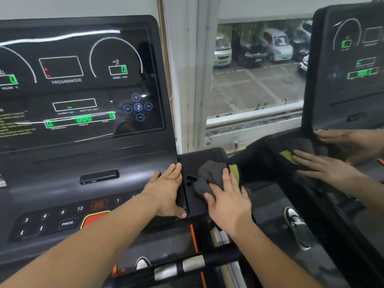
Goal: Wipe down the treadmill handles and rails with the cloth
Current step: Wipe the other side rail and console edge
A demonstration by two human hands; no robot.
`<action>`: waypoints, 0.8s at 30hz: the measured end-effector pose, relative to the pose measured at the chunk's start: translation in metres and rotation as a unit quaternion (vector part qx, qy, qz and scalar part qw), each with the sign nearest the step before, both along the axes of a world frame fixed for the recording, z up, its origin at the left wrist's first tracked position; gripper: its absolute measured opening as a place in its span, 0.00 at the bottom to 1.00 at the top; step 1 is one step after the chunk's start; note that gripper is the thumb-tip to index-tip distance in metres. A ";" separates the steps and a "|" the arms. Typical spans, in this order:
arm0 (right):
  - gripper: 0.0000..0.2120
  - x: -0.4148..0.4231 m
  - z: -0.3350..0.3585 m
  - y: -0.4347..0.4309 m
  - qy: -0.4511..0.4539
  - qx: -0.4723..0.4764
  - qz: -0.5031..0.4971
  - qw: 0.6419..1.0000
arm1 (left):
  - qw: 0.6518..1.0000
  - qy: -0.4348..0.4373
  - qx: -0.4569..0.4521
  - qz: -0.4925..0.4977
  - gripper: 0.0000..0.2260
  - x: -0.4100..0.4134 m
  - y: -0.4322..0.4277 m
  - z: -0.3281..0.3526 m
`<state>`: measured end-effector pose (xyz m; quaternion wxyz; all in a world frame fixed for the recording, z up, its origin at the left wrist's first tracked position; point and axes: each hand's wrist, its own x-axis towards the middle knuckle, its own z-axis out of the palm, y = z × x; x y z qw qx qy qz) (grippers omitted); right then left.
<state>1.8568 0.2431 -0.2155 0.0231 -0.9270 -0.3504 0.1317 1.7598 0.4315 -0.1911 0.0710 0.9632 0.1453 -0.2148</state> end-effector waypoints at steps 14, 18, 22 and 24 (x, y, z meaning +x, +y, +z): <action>0.24 0.036 0.012 0.053 0.097 -0.064 -0.016 0.993 | 1.000 0.018 0.012 0.001 0.58 0.003 -0.003 0.003; 0.22 0.019 0.005 0.036 0.048 -0.026 0.002 0.998 | 0.999 0.028 0.032 -0.001 0.56 0.004 -0.009 0.011; 0.19 0.010 0.001 0.008 0.052 0.050 -0.008 0.997 | 0.999 -0.017 0.040 -0.021 0.51 0.000 -0.022 0.017; 0.18 0.003 0.002 -0.013 0.068 0.085 -0.007 0.994 | 0.995 -0.078 0.026 -0.050 0.48 -0.005 -0.032 0.014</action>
